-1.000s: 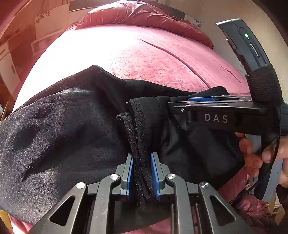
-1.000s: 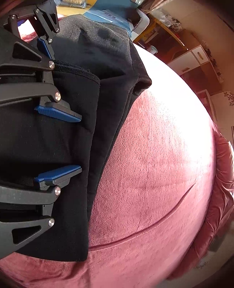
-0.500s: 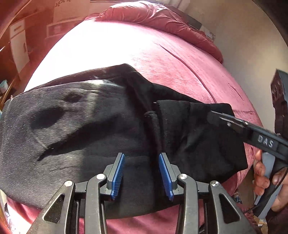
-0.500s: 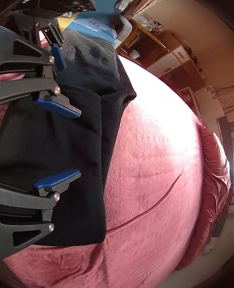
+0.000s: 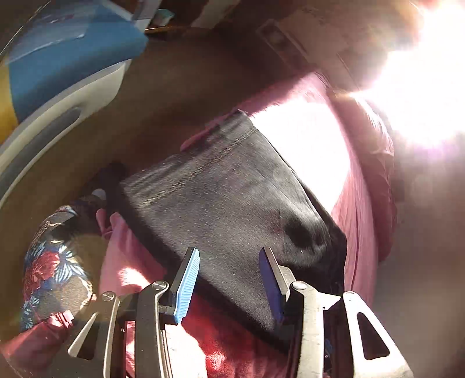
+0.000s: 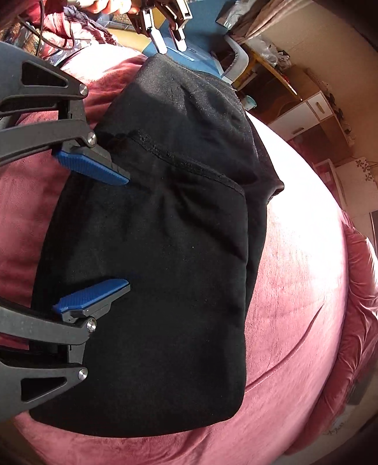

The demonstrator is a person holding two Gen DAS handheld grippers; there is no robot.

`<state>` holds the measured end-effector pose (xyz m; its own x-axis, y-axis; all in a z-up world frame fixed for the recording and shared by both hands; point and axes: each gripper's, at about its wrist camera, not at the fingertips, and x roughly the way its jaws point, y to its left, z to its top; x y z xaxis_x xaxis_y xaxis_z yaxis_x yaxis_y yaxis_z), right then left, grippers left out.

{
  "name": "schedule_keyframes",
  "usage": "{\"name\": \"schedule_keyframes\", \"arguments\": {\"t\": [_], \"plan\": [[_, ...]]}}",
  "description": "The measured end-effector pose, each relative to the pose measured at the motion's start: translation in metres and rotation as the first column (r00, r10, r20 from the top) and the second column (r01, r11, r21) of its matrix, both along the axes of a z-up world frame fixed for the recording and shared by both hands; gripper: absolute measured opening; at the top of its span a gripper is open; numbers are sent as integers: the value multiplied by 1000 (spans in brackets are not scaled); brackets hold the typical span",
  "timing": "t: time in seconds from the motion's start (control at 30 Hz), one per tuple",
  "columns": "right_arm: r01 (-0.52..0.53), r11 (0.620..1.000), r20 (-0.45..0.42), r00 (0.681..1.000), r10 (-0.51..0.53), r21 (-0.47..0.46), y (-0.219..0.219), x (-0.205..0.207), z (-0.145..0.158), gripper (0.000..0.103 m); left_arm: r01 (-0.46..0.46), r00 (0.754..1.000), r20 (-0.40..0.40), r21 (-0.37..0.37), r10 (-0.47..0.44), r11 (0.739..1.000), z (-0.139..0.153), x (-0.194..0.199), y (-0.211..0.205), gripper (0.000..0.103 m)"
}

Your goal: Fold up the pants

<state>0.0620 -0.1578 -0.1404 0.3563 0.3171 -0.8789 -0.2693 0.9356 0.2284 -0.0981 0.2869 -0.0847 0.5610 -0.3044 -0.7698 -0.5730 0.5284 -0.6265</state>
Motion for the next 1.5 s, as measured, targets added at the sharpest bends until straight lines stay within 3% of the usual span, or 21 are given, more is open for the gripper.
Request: {"name": "schedule_keyframes", "arguments": {"t": [0.2, 0.3, 0.43, 0.6, 0.8, 0.93, 1.0, 1.1, 1.17, 1.23, 1.3, 1.4, 1.5], "plan": [[43, 996, -36, 999, -40, 76, -12, 5, -8, 78, -163, 986, -57, -100, 157, 982, -18, -20, 51, 43], [36, 990, -53, 998, -29, 138, -16, 8, -11, 92, -181, 980, -99, -113, 170, 977, -28, -21, 56, 43], [-1, 995, -53, 999, 7, 96, -4, 8, -13, 103, -194, 974, -146, -125, 176, 973, -53, -10, 54, 42], [-13, 998, -52, 999, 16, 63, 3, 9, -14, 103, -192, 973, -154, -130, 172, 973, -64, 0, 53, 42], [-6, 1000, -42, 999, 7, 23, 11, 8, -16, 103, -130, 989, -68, 10, 130, 992, -41, 8, 44, 19], [-24, 1000, -36, 999, 23, -16, 18, 6, -17, 103, -53, 997, 61, 83, 48, 995, -8, 15, 30, 17], [-28, 999, -33, 999, 27, -29, 22, 5, -17, 103, 17, 989, 146, 108, -33, 994, 14, 22, 16, 16], [-24, 999, -17, 1000, 23, -44, 25, 4, -12, 102, 166, 938, 277, 174, -210, 971, 51, 34, -17, 16], [-10, 1000, 0, 1000, 10, -16, 23, 4, -1, 88, 273, 877, 339, 235, -341, 933, 74, 40, -46, 16], [9, 998, 6, 1000, -10, 69, 18, 3, 13, 79, 375, 804, 375, 281, -461, 883, 89, 45, -77, 16], [13, 982, 11, 1000, -15, 191, 11, 6, 28, 78, 467, 732, 394, 304, -556, 830, 96, 49, -105, 16], [-16, 924, 1, 1000, 17, 381, 8, 19, 49, 78, 572, 632, 373, 368, -680, 733, 97, 51, -145, 16], [-84, 862, 16, 996, 88, 500, 21, 33, 70, 78, 644, 558, 347, 392, -754, 657, 92, 50, -174, 16]]}}
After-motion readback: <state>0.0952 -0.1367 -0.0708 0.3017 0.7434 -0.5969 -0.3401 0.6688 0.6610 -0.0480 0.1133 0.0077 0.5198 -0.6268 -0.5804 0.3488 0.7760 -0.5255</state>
